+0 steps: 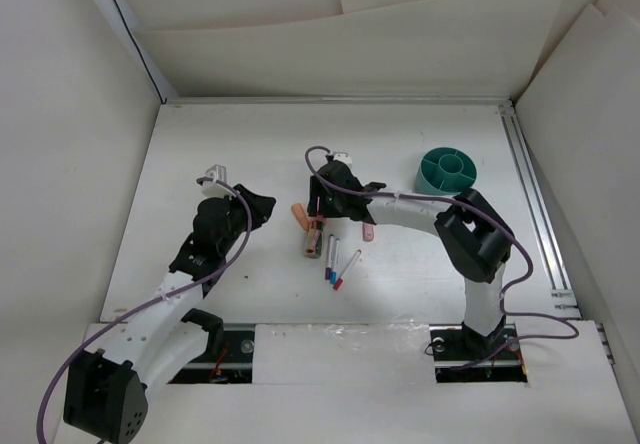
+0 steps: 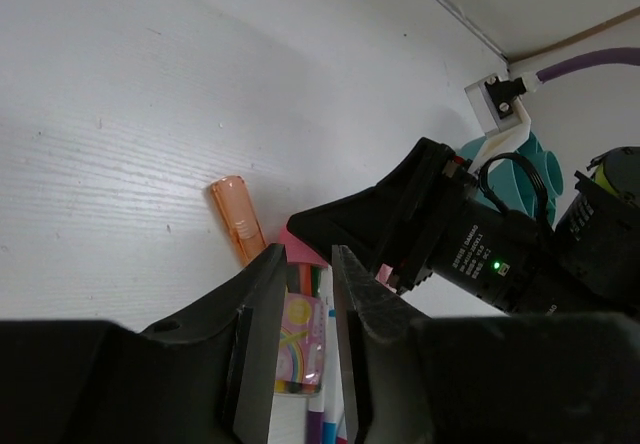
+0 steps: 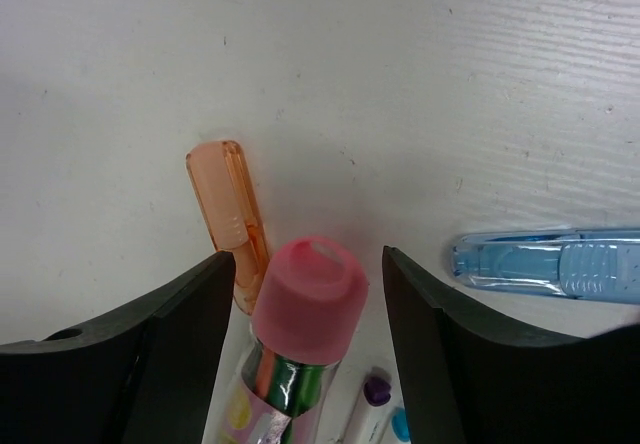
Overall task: Sort the stationery into containers
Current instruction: Pick up the stationery from the center of the board, then place the stationery in the storage box.
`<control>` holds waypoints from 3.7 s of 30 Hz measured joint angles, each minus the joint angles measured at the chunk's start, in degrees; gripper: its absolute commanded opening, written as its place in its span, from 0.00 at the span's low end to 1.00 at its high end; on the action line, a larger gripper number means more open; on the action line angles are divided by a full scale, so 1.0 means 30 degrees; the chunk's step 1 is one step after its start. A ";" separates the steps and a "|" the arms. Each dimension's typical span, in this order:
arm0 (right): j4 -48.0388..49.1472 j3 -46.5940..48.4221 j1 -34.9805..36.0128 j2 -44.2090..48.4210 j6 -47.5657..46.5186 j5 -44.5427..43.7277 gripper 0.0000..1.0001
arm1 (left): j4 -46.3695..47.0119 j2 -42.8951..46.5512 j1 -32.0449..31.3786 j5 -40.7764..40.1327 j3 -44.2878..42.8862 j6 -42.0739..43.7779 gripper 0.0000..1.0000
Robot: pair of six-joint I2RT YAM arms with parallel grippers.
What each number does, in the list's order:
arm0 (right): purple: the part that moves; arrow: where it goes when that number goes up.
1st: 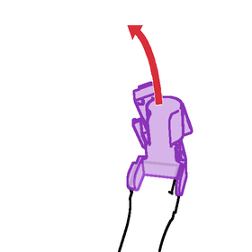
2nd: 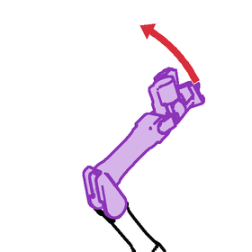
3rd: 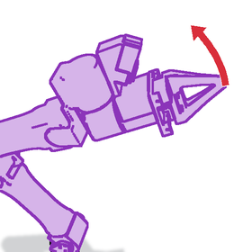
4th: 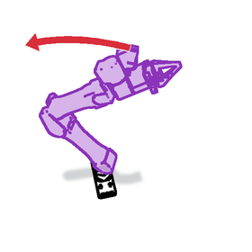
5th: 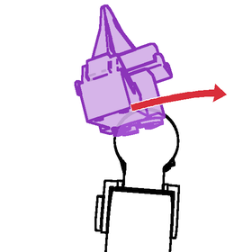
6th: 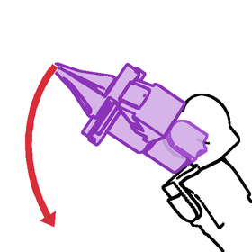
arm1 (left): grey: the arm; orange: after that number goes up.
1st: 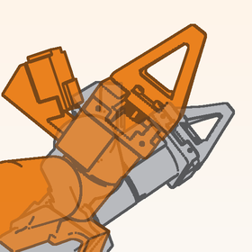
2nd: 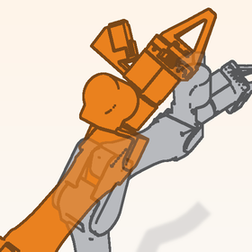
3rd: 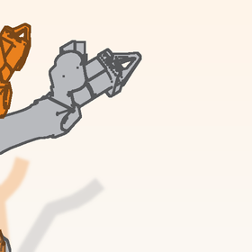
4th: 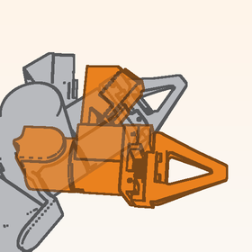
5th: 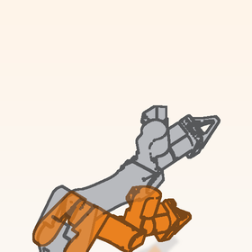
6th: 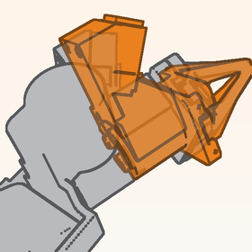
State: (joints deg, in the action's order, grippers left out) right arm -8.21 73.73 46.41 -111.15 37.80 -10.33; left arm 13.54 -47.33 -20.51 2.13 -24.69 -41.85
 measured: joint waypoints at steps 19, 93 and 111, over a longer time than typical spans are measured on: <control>0.0991 -0.0182 -0.0342 -0.0816 0.0714 0.1705 0.67 | 0.0189 0.0029 0.0000 0.0007 0.0007 0.0102 0.67; -0.0918 -0.2069 -0.2827 0.6630 -0.0364 0.2098 0.19 | 0.1698 -0.1115 0.0000 0.0291 0.0852 -0.0095 0.62; -0.5034 0.1530 -1.5198 1.0958 -0.2033 -0.1960 0.18 | 0.2703 -0.4787 -0.1209 0.0627 0.0765 0.0022 0.40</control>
State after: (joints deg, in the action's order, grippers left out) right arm -23.31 78.32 0.82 -78.28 31.70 -16.21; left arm 21.65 -61.69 -24.14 4.01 -22.39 -41.78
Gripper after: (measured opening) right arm 0.520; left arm 0.410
